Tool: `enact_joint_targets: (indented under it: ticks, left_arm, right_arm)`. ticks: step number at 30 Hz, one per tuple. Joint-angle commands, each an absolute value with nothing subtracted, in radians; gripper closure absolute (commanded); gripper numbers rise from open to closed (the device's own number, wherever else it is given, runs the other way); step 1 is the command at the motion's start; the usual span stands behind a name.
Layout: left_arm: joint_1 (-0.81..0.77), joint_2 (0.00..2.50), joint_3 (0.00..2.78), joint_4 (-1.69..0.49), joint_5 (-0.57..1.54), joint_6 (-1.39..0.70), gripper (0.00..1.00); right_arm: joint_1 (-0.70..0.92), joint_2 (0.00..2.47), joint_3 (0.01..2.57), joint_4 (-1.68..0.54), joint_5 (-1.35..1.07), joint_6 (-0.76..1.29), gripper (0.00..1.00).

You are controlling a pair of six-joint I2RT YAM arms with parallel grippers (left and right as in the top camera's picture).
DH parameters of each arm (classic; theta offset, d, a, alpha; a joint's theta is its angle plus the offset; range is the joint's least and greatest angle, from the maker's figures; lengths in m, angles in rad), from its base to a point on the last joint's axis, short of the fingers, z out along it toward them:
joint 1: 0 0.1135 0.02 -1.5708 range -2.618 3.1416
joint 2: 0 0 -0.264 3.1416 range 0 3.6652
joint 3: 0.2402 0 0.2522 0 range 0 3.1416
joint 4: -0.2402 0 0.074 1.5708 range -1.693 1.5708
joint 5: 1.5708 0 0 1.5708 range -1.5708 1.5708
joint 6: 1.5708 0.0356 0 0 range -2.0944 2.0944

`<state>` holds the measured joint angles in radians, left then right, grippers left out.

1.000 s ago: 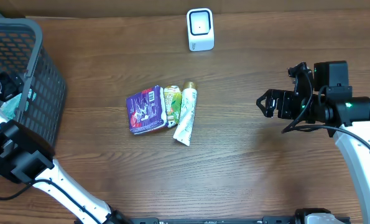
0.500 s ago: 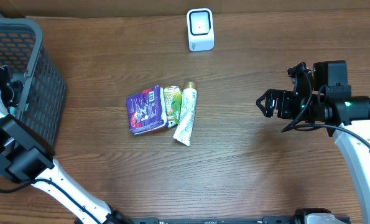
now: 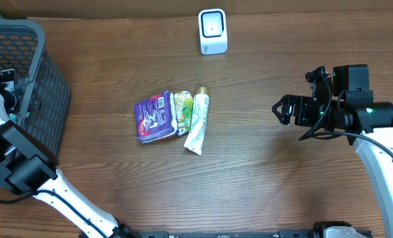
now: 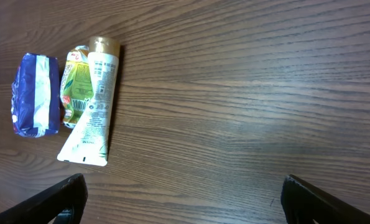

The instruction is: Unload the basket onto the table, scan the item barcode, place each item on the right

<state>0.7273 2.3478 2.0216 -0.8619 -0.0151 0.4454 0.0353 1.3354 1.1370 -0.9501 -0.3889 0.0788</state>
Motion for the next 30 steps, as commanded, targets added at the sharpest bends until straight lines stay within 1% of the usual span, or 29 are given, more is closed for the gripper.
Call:
enact_joint_targets:
  ticks: [1, 8, 9, 11, 13, 14, 15, 17, 18, 25, 30]
  left_arm:
    - [0.732, 2.356, 2.015, -0.852, -0.010, 0.476, 0.00]
    - [0.731, 2.402, 2.015, -0.878, -0.010, 0.471, 0.01]
    - [0.731, 2.412, 2.015, -0.886, -0.010, 0.471, 0.06]
    - [0.731, 2.424, 2.015, -0.898, -0.010, 0.471, 0.21]
    - [0.731, 2.429, 2.015, -0.910, -0.009, 0.471, 0.39]
    - [0.731, 2.429, 2.015, -0.915, -0.009, 0.470, 0.51]
    - [0.731, 2.429, 2.015, -0.916, -0.009, 0.464, 0.67]
    - [0.731, 2.429, 2.015, -0.928, -0.010, 0.459, 0.91]
    - [0.731, 2.429, 2.015, -0.934, -0.010, 0.455, 0.96]
    - [0.729, 2.423, 2.037, -0.983, -0.010, 0.335, 0.95]
    - [0.721, 2.418, 2.157, -1.080, -0.010, 0.232, 0.96]
  right_arm:
    - [0.039, 1.337, 1.138, -0.943, -0.394, 0.078, 0.00]
    - [0.039, 1.337, 1.138, -0.931, -0.394, 0.078, 0.00]
    - [0.039, 1.337, 1.138, -0.929, -0.394, 0.078, 0.00]
    - [0.039, 1.337, 1.138, -0.928, -0.394, 0.078, 0.00]
    - [0.039, 1.337, 1.138, -0.928, -0.394, 0.078, 0.00]
    - [0.039, 1.337, 1.138, -0.929, -0.394, 0.078, 0.00]
    - [0.039, 1.337, 1.138, -0.929, -0.394, 0.078, 0.00]
    - [0.039, 1.337, 1.138, -0.929, -0.394, 0.078, 0.00]
    - [0.039, 1.337, 1.138, -0.929, -0.394, 0.078, 0.00]
    - [0.039, 1.337, 1.138, -0.929, -0.394, 0.078, 0.00]
    - [0.039, 1.337, 1.138, -0.929, -0.394, 0.078, 0.00]
